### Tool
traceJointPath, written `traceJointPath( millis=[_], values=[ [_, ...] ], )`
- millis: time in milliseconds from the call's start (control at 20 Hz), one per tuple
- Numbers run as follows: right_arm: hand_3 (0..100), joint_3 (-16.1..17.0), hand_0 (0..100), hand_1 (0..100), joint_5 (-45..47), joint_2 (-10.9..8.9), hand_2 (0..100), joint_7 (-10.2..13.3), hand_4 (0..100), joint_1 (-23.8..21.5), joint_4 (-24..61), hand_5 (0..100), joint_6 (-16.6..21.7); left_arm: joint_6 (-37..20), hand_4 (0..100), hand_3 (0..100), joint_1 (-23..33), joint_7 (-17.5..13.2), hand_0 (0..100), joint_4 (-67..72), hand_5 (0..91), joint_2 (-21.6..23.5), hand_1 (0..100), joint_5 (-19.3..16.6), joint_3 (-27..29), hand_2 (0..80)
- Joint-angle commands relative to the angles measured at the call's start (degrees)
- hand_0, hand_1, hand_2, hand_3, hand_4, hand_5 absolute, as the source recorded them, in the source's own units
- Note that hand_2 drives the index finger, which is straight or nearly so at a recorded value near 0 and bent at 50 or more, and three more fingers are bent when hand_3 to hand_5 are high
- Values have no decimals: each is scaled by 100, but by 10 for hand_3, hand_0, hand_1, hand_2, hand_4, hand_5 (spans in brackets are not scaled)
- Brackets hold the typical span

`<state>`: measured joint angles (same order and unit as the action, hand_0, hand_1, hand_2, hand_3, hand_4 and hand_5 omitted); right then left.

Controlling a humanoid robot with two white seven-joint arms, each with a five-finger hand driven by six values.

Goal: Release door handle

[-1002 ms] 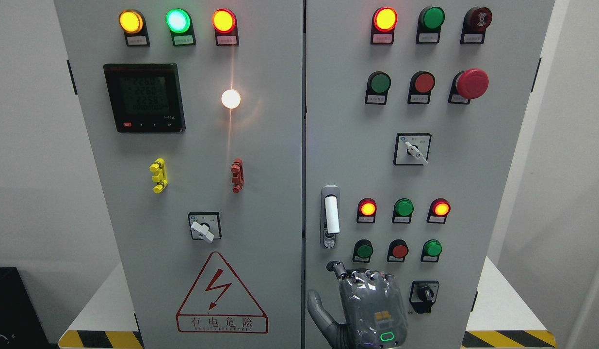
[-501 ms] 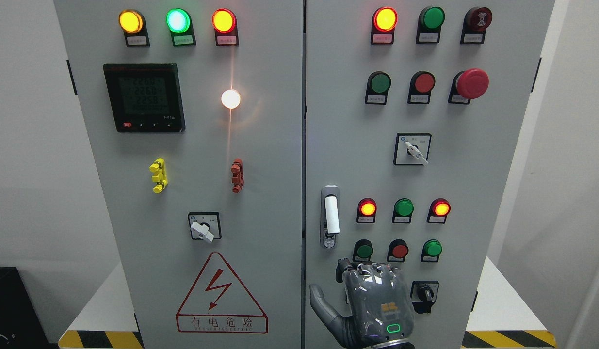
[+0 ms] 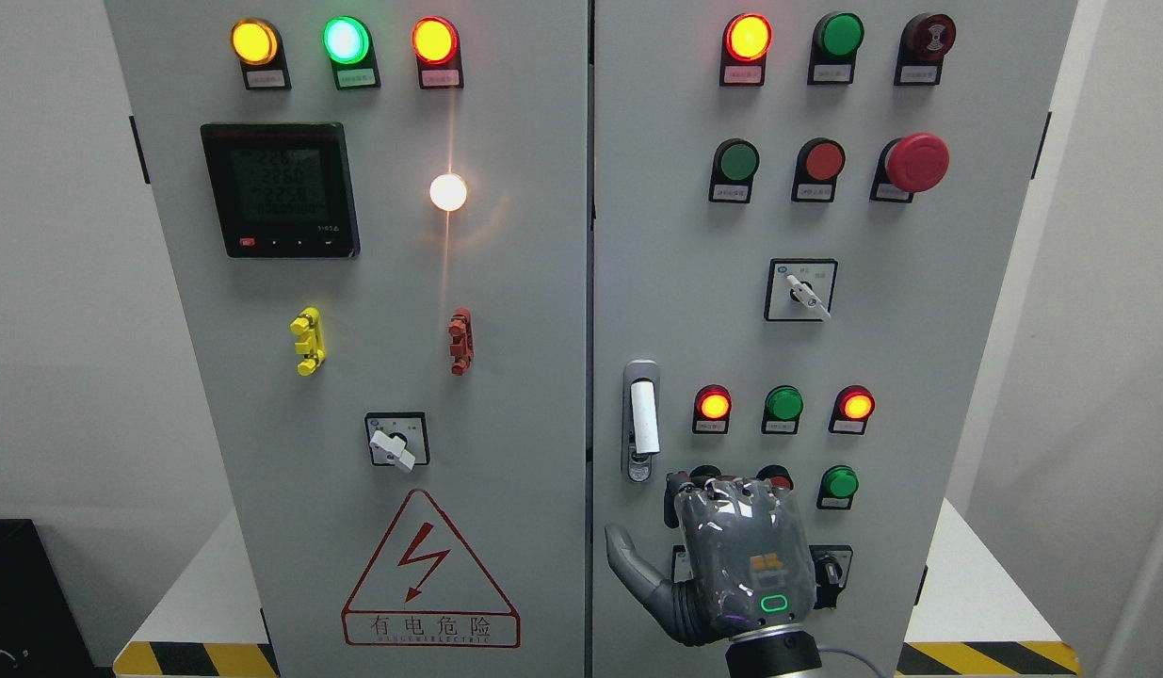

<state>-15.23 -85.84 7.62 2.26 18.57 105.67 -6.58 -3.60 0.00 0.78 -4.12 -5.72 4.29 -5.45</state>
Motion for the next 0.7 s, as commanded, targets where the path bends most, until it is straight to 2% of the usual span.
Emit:
traceJointPath(
  millis=[0,351,651],
  values=[
    [1000,82,249,226,-3,2,943,-15,1000,164,-38,1000,-89,-1,0,0,97,1,120,-1,0,0,556,2,0,0],
    [1000,73,246,226,-3,2,942,-86,1000,472,-231,1000,-238,-1,0,0,97,1,120,-1,0,0,556,2,0,0],
    [1000,55,250,198,-12,11,939,-86,1000,525,-319,1000,-247,-1,0,0,97,1,120,-1,0,0,556,2,0,0]
  ],
)
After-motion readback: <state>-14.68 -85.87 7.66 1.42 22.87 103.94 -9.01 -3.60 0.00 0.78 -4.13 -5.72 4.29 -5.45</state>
